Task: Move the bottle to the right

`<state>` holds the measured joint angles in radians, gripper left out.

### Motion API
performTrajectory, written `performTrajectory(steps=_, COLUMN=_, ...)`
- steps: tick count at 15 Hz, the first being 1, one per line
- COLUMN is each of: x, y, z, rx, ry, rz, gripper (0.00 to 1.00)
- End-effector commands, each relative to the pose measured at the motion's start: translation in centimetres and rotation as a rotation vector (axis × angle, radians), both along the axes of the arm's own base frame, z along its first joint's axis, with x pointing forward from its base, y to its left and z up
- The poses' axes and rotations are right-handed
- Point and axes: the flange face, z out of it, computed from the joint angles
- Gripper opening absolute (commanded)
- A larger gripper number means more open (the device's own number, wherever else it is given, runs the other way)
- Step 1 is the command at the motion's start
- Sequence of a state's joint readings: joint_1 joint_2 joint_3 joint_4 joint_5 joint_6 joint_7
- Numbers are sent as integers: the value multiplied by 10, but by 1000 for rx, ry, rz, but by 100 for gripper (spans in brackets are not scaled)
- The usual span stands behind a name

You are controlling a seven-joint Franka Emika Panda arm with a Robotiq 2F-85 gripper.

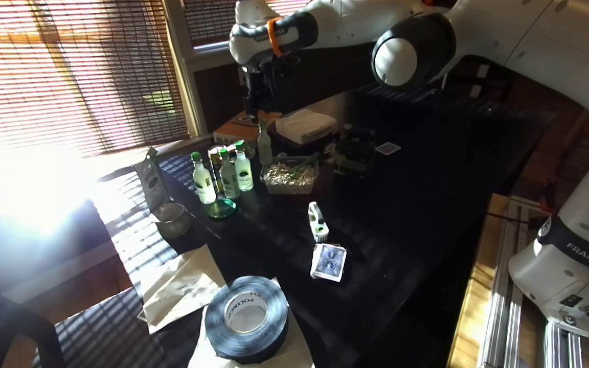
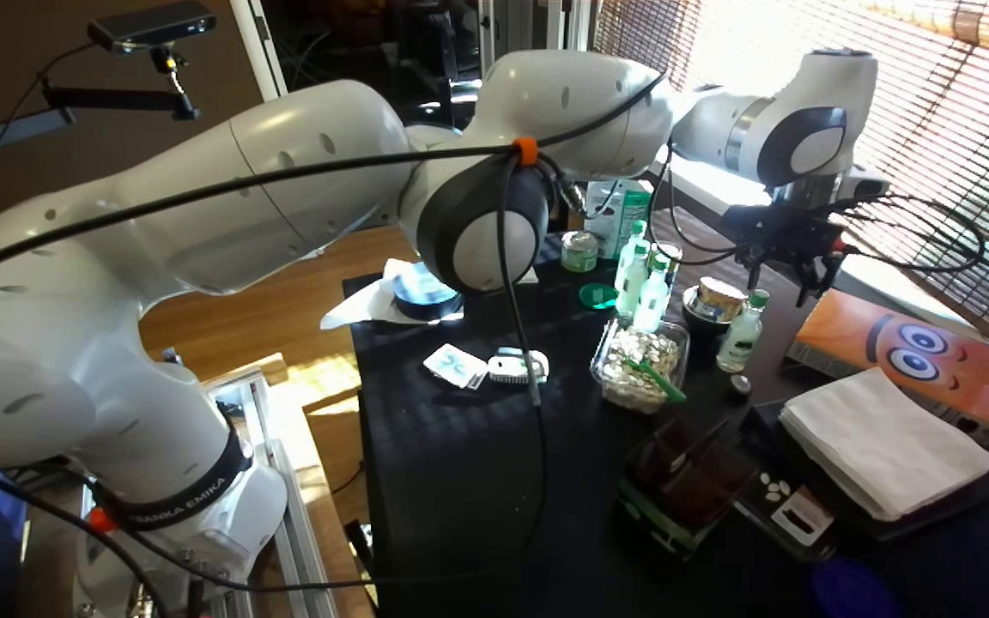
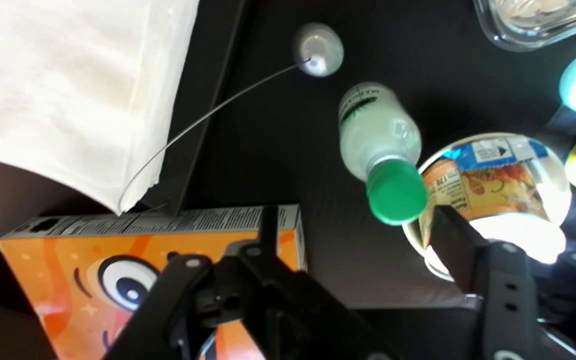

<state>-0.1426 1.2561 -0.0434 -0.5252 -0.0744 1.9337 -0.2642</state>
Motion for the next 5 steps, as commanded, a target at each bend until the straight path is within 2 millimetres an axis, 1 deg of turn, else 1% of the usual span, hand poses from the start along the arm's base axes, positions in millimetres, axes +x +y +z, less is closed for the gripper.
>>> performTrajectory(steps=1, x=-2, y=-14, z=68, rx=-28, ry=-49, rz=-9, gripper=100)
performTrajectory(steps=3, x=-3, y=-28, z=101, rx=8, ry=-119, rz=12, gripper=100)
performTrajectory(steps=4, x=1, y=-17, z=75, rx=-21, ry=-90, rz=-8, gripper=100)
performTrajectory(steps=5, x=-1, y=-23, z=92, rx=-20, ry=-110, rz=-4, gripper=100)
